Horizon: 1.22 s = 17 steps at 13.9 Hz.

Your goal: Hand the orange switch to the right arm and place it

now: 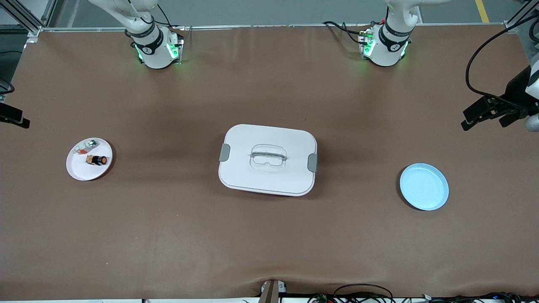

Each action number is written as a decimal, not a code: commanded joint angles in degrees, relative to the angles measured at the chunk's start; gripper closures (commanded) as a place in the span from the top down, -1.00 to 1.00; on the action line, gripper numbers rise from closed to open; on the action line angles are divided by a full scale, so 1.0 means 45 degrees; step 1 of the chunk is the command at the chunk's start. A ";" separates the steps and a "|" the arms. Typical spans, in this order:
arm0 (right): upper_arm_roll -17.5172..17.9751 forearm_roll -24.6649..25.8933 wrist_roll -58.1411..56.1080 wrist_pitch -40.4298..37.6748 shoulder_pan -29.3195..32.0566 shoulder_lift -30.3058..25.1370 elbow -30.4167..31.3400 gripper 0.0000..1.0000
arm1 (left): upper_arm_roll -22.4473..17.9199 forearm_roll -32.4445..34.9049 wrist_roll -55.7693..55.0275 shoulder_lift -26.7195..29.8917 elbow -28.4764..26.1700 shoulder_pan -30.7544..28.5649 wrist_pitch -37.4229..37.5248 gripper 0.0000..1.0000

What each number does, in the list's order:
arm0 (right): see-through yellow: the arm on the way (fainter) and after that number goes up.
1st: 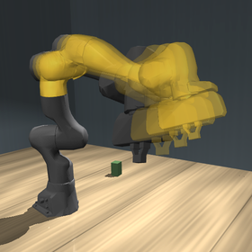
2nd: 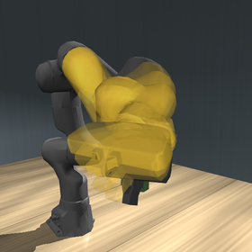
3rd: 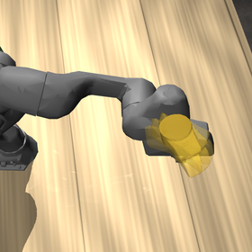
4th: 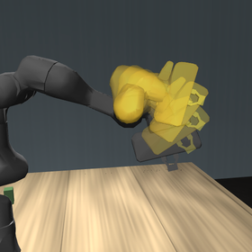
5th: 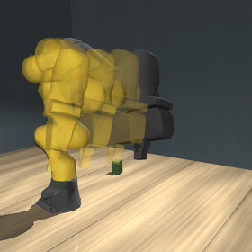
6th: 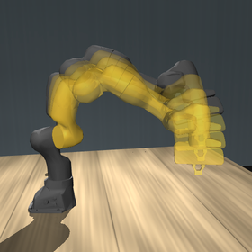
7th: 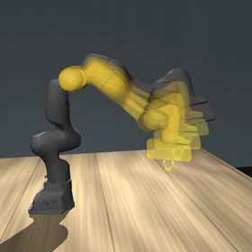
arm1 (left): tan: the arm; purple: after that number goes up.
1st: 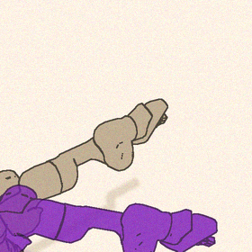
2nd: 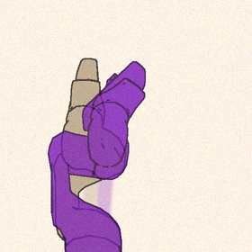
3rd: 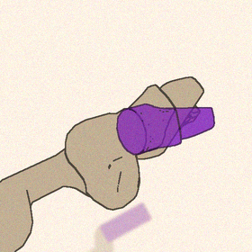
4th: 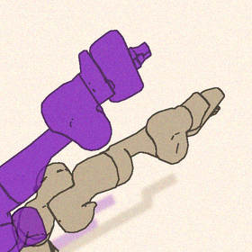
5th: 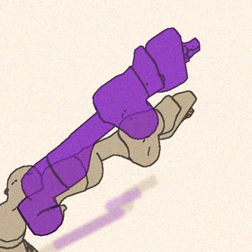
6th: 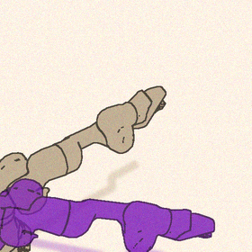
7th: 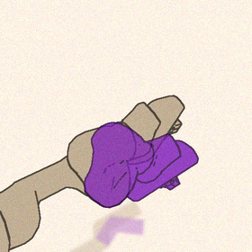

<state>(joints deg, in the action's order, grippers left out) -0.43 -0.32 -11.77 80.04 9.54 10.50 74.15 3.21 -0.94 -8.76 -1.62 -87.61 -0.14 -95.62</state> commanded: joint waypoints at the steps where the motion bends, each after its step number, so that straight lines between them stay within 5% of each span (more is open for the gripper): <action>1: 0.0075 -0.0086 0.0193 -0.0383 0.0087 -0.0476 0.0065 1.00 | -0.0010 0.0092 0.0013 -0.0110 0.0308 0.0031 0.0292 1.00; 9: -0.0002 -0.0047 0.0212 -0.0930 -0.0536 -0.0750 0.0084 1.00 | -0.0010 0.0072 -0.0007 -0.0090 0.0308 0.0031 0.0292 1.00; 13: -0.1640 -0.0066 0.0232 -0.0873 -0.2117 -0.0789 0.0084 1.00 | -0.0010 0.0053 -0.0026 -0.0090 0.0327 0.0031 0.0292 1.00; 17: -0.1819 -0.0086 0.0232 -0.0833 -0.2121 -0.0809 0.0065 1.00 | -0.0010 0.0053 -0.0007 -0.0090 0.0308 0.0031 0.0292 1.00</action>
<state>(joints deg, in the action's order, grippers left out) -7.55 -0.40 -11.54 76.45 0.75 7.79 74.16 3.21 -0.94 -8.78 -1.63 -87.56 -0.14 -95.59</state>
